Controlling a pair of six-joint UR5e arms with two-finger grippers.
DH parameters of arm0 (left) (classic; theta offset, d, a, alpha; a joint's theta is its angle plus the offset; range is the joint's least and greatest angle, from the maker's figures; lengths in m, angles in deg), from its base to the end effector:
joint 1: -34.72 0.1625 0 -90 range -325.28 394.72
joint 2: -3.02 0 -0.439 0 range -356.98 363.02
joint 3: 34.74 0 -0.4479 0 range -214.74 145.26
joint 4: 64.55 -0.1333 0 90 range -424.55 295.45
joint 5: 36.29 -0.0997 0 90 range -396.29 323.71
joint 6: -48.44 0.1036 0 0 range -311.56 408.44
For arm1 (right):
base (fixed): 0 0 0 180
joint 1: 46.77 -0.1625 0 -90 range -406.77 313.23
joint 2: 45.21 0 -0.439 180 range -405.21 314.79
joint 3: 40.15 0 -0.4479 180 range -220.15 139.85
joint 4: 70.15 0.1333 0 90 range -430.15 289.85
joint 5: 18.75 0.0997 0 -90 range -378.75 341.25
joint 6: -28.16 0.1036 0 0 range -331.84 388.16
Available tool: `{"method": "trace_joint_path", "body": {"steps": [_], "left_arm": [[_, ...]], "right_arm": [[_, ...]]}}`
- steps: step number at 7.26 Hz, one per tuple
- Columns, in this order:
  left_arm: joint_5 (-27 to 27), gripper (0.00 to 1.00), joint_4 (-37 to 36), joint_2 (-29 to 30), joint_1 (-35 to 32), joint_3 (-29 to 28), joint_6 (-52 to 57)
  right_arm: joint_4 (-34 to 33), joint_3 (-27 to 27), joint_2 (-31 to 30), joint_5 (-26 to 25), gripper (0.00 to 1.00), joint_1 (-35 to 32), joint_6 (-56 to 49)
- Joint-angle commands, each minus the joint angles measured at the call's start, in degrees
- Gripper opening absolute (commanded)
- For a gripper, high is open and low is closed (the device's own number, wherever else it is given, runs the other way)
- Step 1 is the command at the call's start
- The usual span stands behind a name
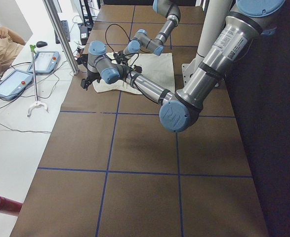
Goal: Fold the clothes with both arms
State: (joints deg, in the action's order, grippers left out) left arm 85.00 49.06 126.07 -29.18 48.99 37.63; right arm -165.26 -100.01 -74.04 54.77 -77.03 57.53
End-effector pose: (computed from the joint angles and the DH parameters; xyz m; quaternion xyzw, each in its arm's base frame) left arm 0.2678 -0.7274 0.3083 0.3116 0.3612 0.2297 0.8483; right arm -0.6967 -0.5948 0.1891 0.2562 -0.0562 -0.2216 0.9392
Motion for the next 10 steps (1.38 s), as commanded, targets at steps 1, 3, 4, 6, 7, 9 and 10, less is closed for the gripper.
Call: {"method": "trace_joint_path", "body": {"steps": [1, 3, 4, 6, 7, 9, 10], "left_arm": [[0.00, 1.00, 0.04, 0.09, 0.00, 0.20, 0.00], [0.00, 1.00, 1.69, 0.09, 0.35, 0.29, -2.27], [0.00, 1.00, 2.75, 0.09, 0.52, 0.03, -2.55], [0.00, 1.00, 2.76, 0.09, 0.53, 0.11, -2.55], [0.00, 1.00, 2.76, 0.09, 0.53, 0.20, -2.55], [0.00, 1.00, 2.85, 0.09, 0.53, 0.20, -2.55], [0.00, 1.00, 2.94, 0.09, 0.53, 0.20, -2.55]], "right_arm": [[2.21, -3.82, -3.13, 0.48, 0.00, -1.11, -0.11], [2.82, -12.69, -11.82, 0.84, 0.00, -3.13, -0.11], [2.82, -15.08, -14.72, 0.84, 0.00, -3.66, -0.02], [2.56, -18.78, -17.90, 1.36, 0.00, -4.11, 0.24], [2.56, -20.80, -19.57, 1.54, 0.00, -4.11, 1.46], [2.65, -23.88, -22.74, 1.63, 0.00, -4.02, 5.93], [2.65, -23.98, -22.84, 1.63, 0.00, -3.93, 8.48]]}}
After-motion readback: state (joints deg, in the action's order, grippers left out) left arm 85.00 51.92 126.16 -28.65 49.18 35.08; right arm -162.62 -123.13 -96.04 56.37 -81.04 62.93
